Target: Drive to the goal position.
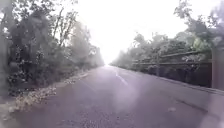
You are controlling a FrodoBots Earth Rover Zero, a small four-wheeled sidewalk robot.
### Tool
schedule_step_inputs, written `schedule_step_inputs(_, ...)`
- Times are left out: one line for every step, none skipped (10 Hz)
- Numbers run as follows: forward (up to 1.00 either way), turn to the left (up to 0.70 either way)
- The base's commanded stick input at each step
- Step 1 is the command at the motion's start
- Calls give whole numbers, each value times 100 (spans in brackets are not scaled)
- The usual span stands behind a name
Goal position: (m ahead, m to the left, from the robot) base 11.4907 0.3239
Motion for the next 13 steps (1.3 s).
schedule_step_inputs(100,0)
schedule_step_inputs(100,0)
schedule_step_inputs(100,0)
schedule_step_inputs(100,0)
schedule_step_inputs(100,0)
schedule_step_inputs(100,0)
schedule_step_inputs(100,0)
schedule_step_inputs(100,0)
schedule_step_inputs(100,0)
schedule_step_inputs(100,0)
schedule_step_inputs(100,0)
schedule_step_inputs(100,0)
schedule_step_inputs(100,0)
